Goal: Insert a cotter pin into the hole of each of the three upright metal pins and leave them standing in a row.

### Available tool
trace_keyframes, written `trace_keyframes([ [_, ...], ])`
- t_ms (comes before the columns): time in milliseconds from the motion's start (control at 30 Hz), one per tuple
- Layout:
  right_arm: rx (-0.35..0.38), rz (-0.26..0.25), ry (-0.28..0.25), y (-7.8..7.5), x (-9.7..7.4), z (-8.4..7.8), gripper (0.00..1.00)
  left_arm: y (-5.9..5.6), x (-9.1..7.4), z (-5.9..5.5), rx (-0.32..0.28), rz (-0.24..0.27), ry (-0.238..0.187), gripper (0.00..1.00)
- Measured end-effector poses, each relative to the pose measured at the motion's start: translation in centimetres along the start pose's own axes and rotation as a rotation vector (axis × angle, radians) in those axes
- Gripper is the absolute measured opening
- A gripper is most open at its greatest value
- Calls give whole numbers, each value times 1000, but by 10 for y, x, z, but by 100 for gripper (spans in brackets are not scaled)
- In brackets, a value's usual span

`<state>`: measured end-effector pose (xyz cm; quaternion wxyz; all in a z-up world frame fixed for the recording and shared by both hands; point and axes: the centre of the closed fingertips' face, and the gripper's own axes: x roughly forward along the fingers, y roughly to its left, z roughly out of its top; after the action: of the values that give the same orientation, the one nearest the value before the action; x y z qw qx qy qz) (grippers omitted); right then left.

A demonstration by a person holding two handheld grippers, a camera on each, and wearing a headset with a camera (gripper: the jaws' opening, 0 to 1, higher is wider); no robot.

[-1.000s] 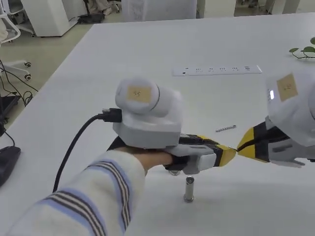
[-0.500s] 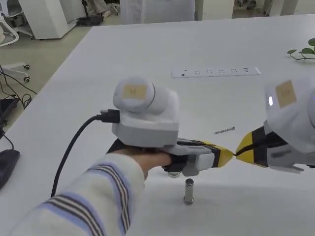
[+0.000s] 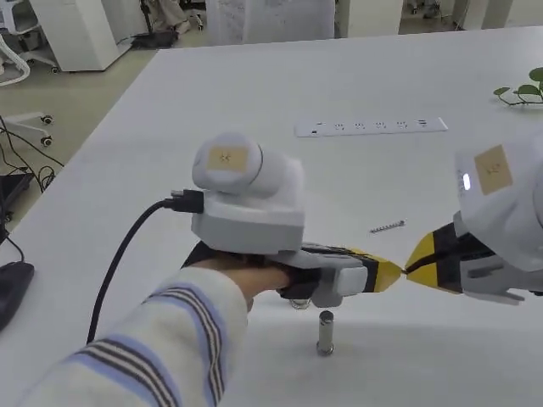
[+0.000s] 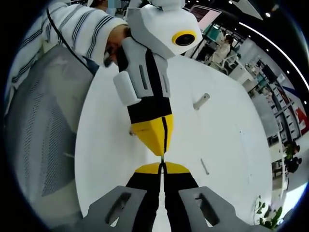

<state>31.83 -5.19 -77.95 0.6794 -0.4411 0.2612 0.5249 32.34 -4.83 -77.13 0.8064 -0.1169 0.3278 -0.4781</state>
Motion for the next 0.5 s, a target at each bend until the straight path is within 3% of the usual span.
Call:
trace_keyframes([
  [167, -5, 2, -2, 1, 1, 1, 2, -1, -1, -1, -54, -1, 4, 0],
  [267, -8, 2, -1, 1, 1, 1, 2, -1, -1, -2, -146, -3, 5, 0],
  [500, 0, 0, -17, 1, 0, 4, 2, -2, -4, -1, -121, 3, -1, 0],
])
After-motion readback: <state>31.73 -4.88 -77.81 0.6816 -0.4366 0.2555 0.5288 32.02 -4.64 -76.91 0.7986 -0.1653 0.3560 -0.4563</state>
